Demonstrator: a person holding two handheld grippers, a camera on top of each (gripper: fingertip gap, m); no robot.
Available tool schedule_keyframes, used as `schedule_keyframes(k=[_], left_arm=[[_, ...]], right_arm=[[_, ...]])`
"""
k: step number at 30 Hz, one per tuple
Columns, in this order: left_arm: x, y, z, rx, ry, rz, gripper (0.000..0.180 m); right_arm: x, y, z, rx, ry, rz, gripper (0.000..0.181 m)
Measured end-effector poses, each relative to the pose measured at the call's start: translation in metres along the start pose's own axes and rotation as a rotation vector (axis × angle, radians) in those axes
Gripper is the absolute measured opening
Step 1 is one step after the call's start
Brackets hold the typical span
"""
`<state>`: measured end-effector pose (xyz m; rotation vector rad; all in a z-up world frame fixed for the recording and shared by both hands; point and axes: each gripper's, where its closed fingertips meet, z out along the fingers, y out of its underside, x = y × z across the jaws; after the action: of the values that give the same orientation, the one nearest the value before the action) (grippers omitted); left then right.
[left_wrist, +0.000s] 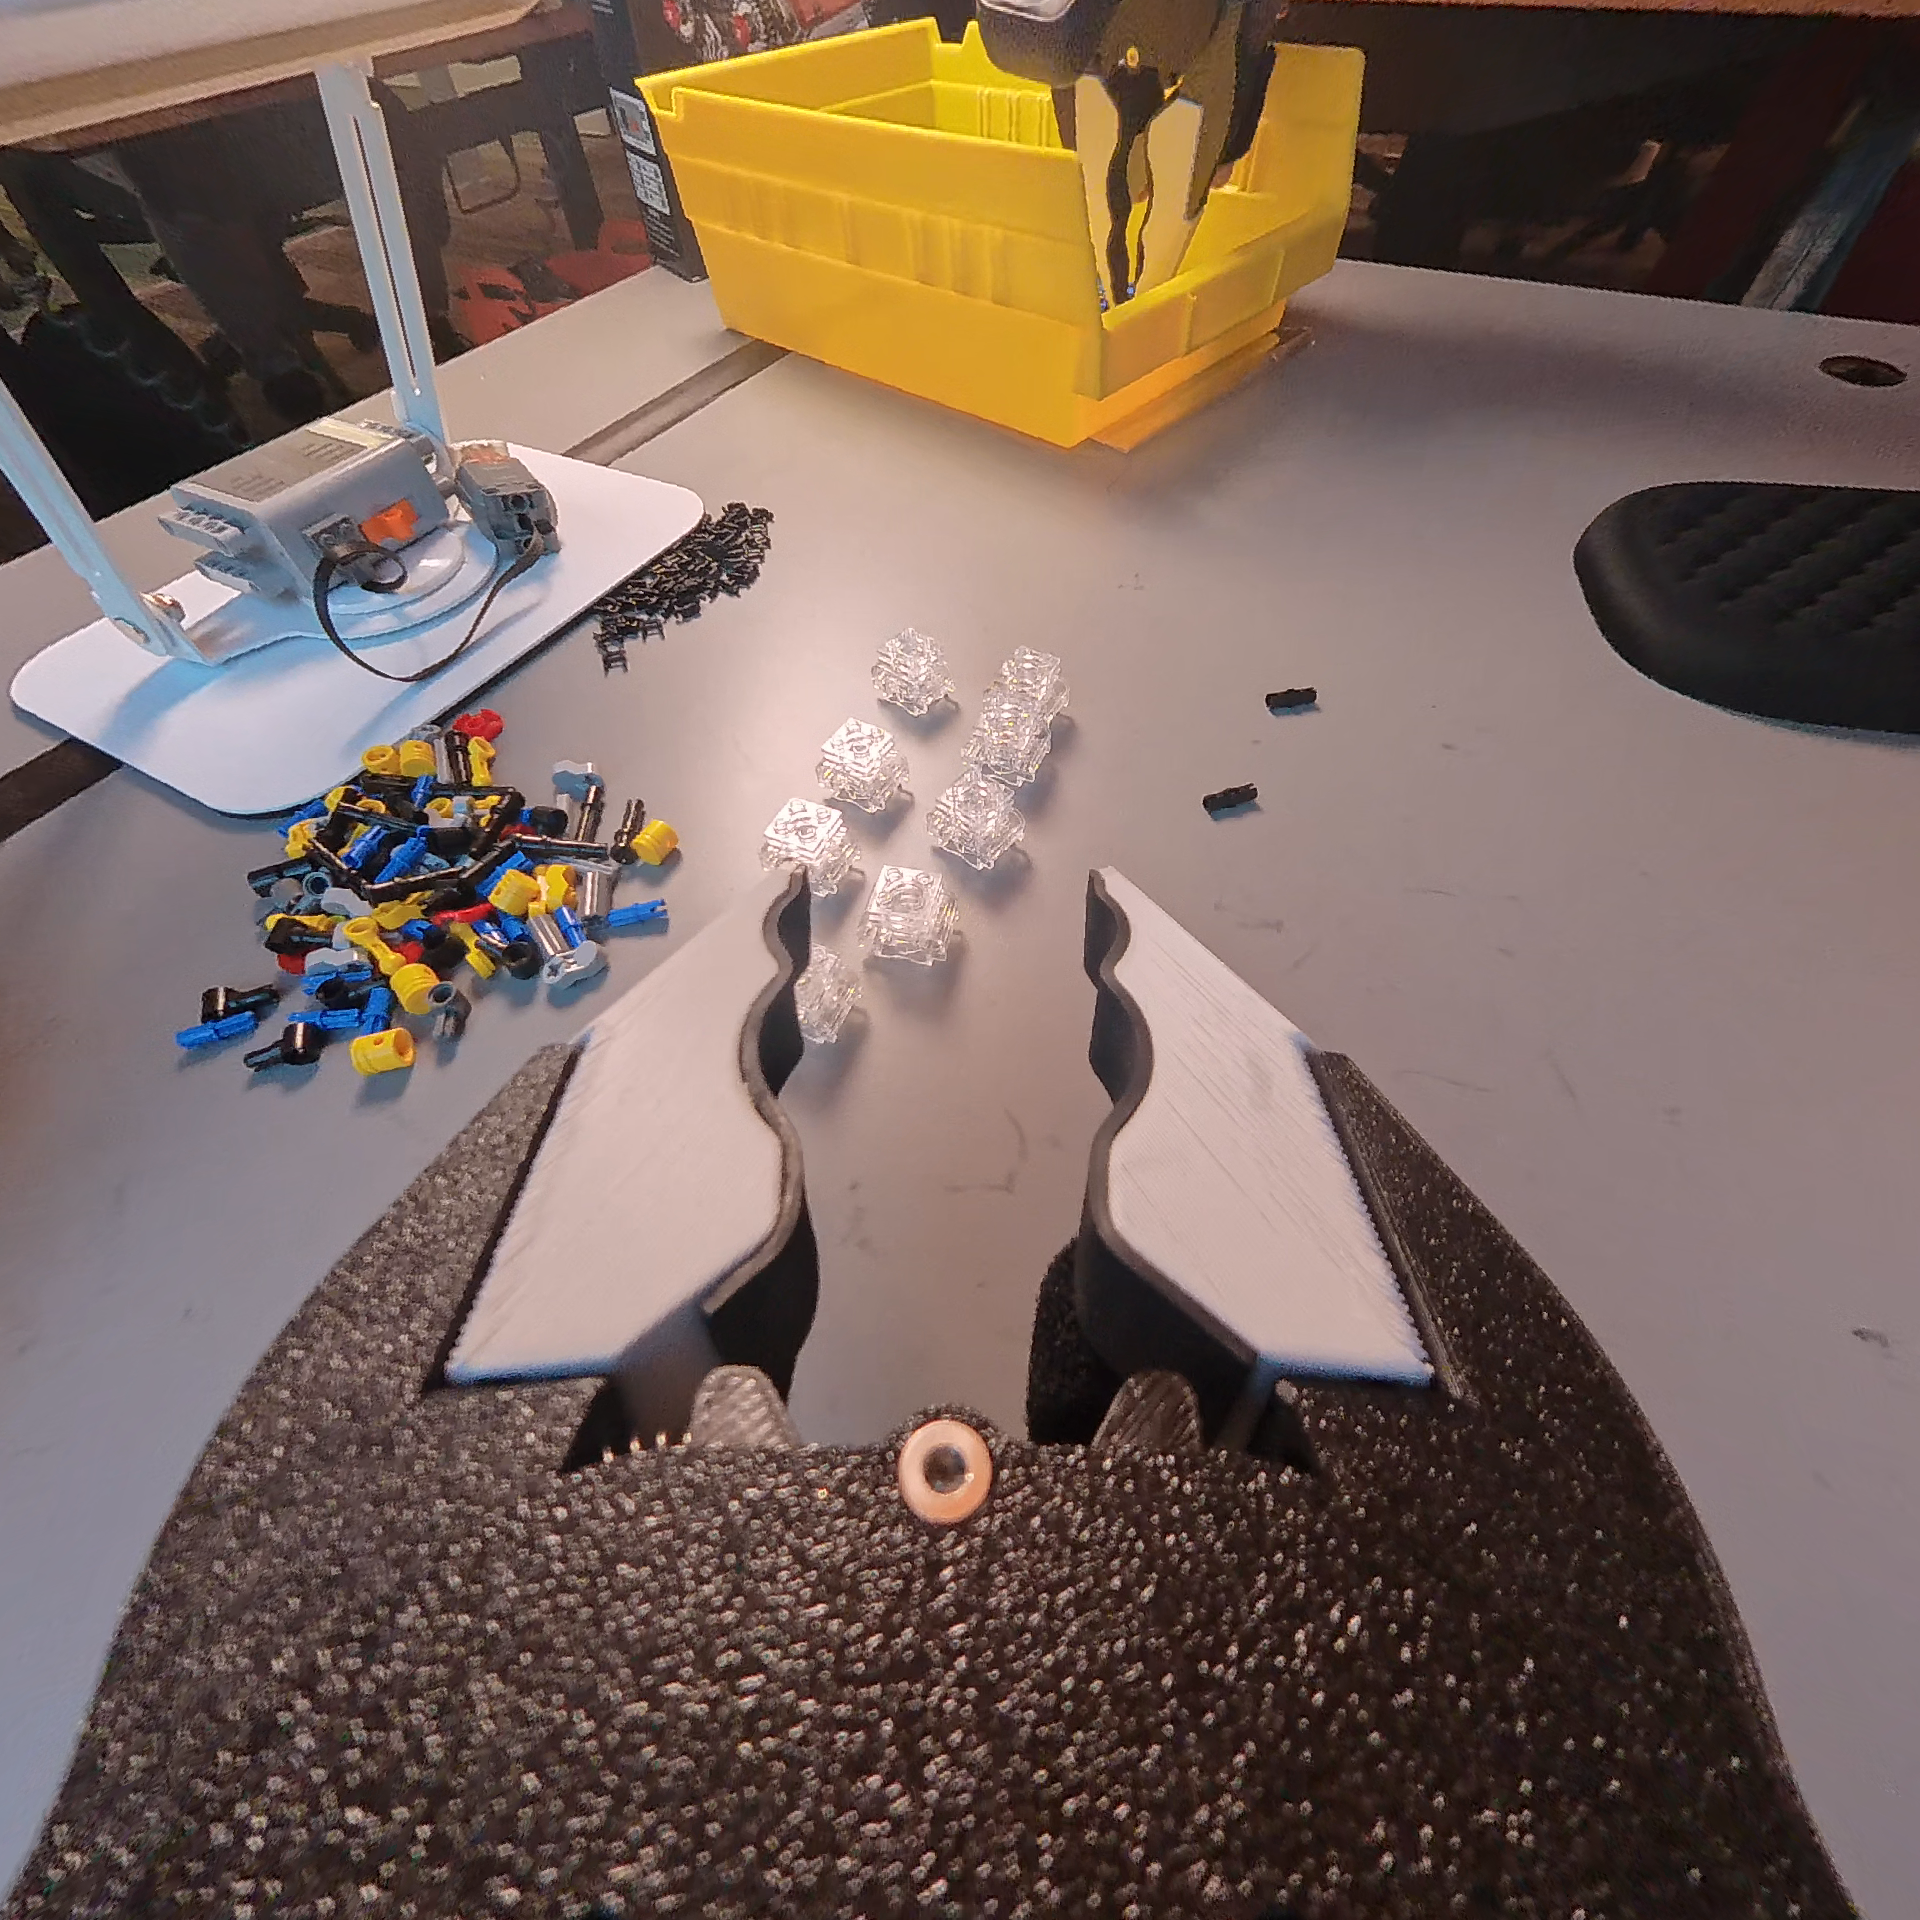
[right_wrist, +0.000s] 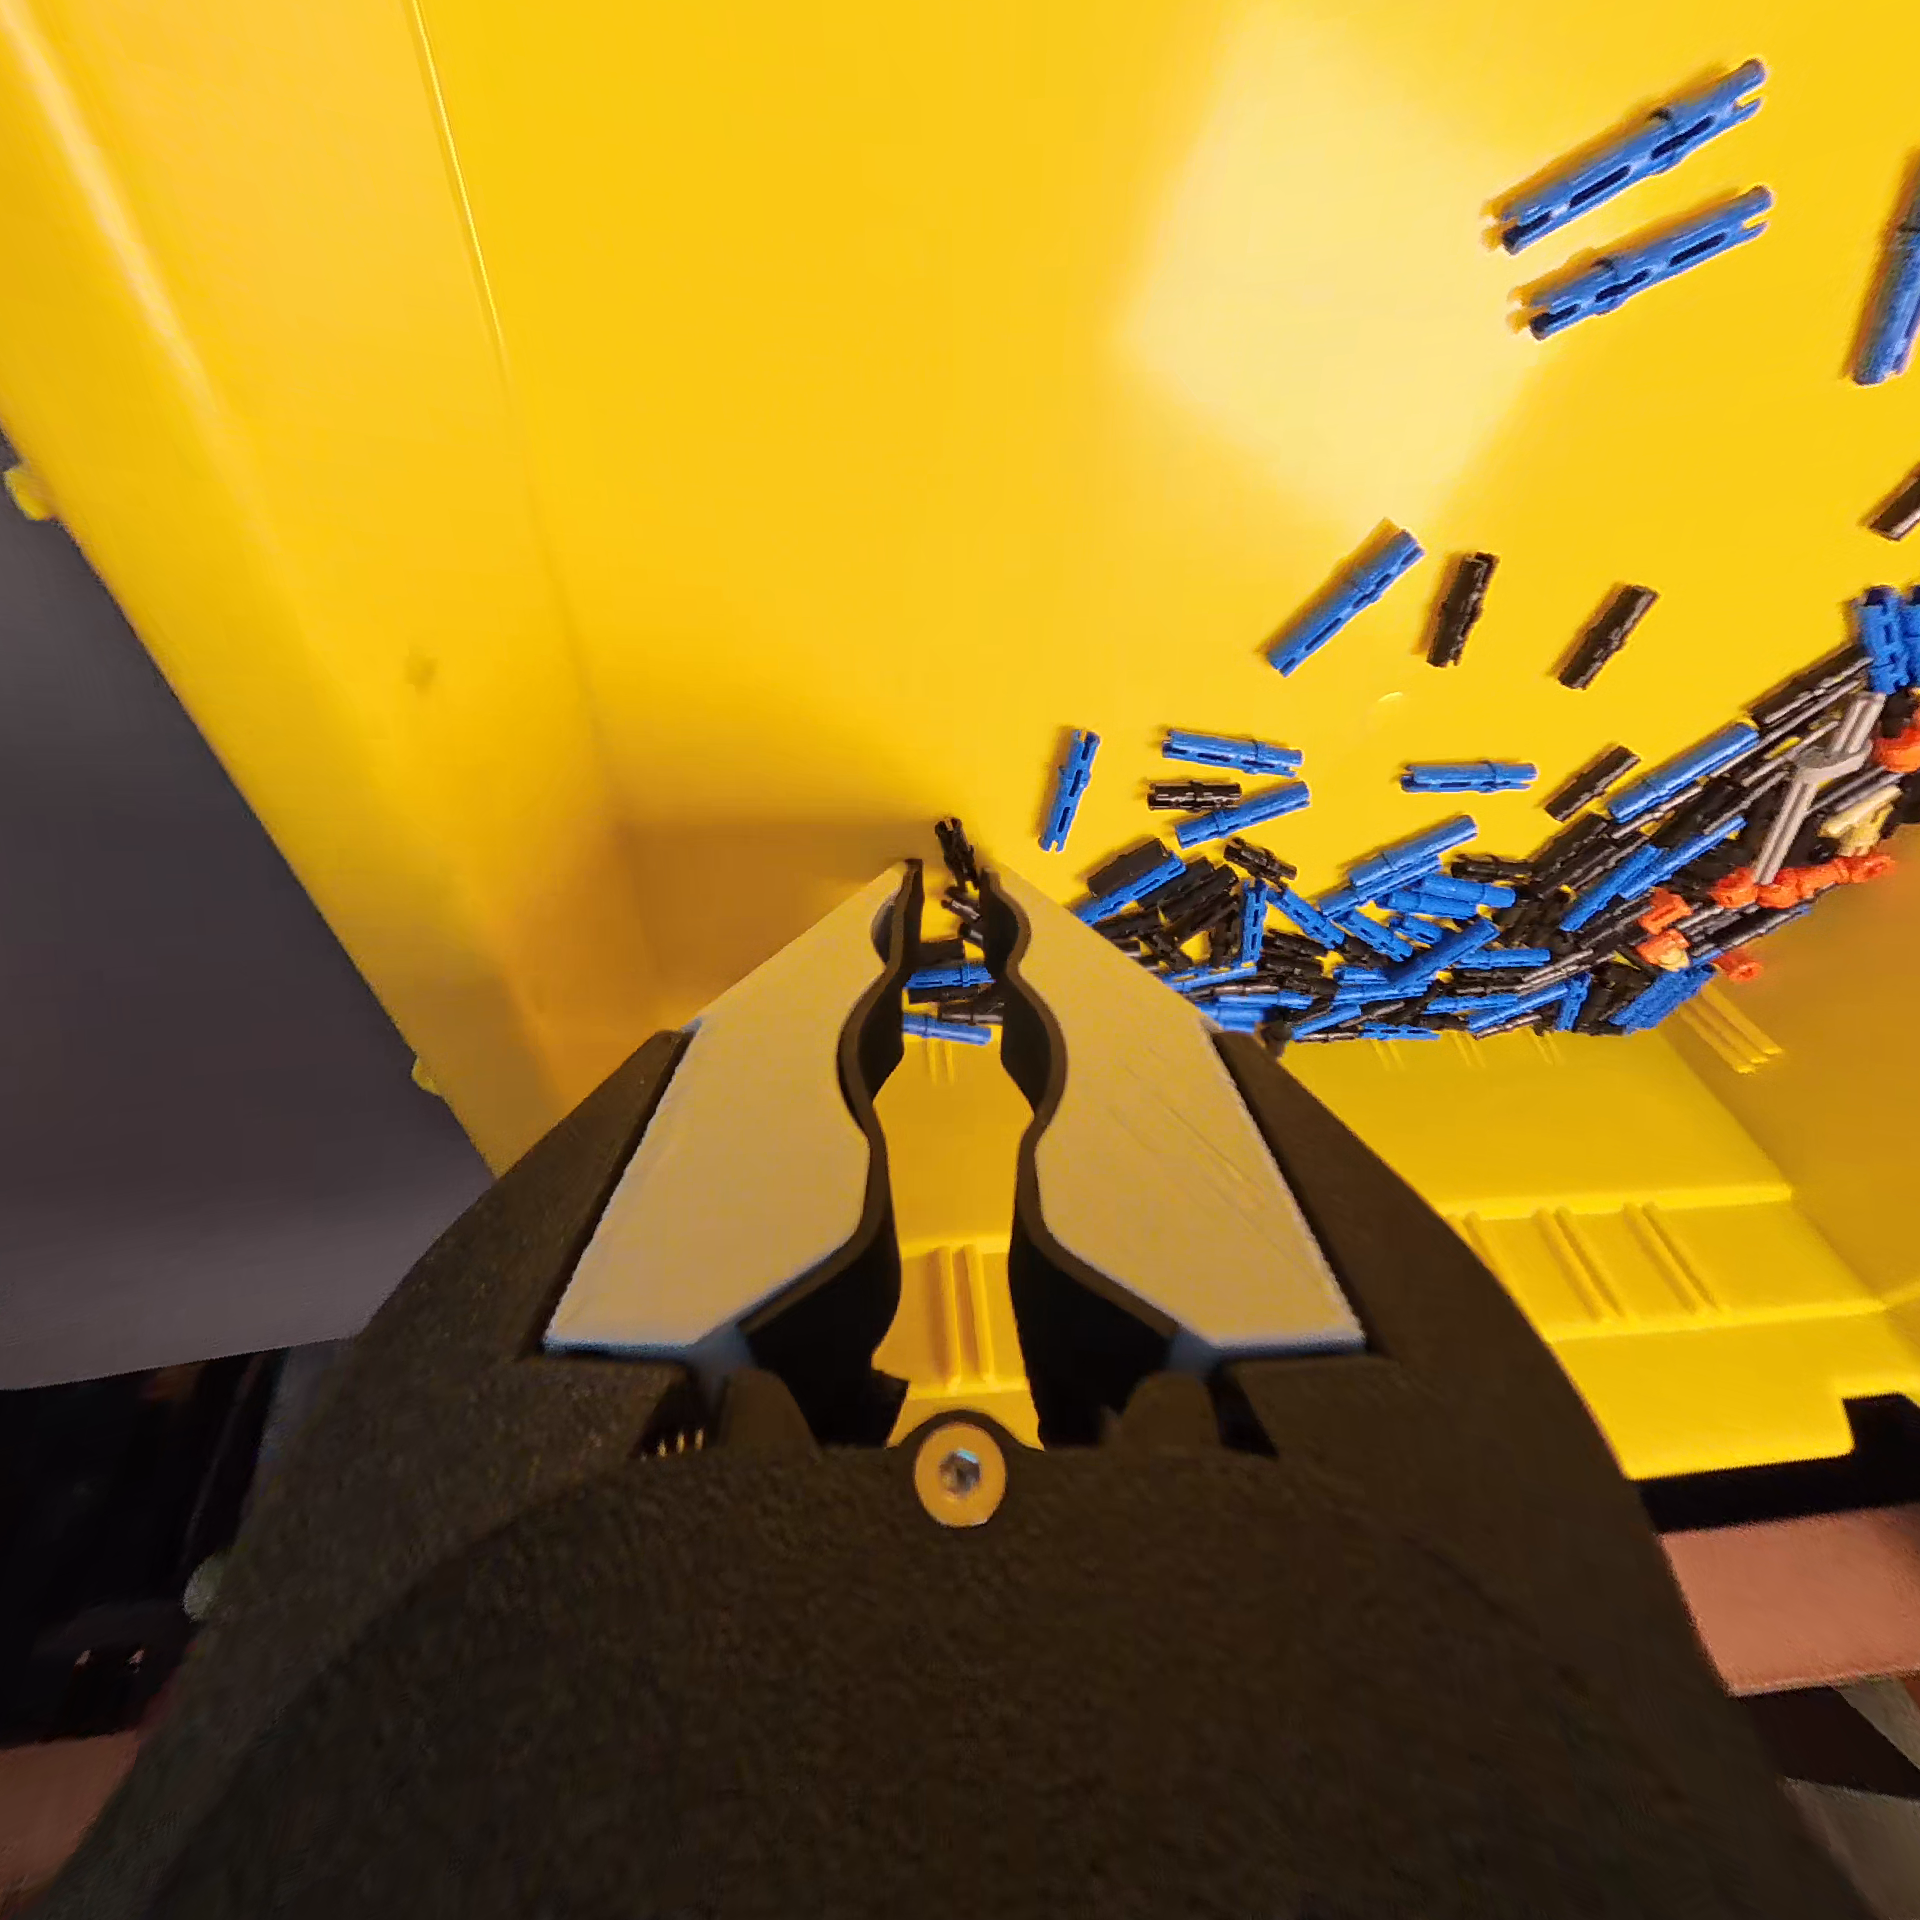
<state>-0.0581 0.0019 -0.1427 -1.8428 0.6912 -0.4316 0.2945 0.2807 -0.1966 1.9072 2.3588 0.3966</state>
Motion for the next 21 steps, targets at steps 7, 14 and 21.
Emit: schedule_keyframes(k=[7, 14, 21], left_arm=[[0.001, 0.001, 0.001, -0.006, 0.010, -0.002, 0.051], [0.003, 0.001, 0.000, -0.005, 0.016, -0.003, 0.051], [0.007, -0.001, 0.001, -0.003, 0.029, -0.006, 0.051]], right_arm=[[-0.003, 0.000, 0.000, 0.023, -0.043, 0.001, 0.003], [-0.024, -0.055, -0.079, 0.336, 0.005, 0.013, 0.003], [-0.125, -0.165, -0.122, 0.635, -0.067, -0.110, 0.004]])
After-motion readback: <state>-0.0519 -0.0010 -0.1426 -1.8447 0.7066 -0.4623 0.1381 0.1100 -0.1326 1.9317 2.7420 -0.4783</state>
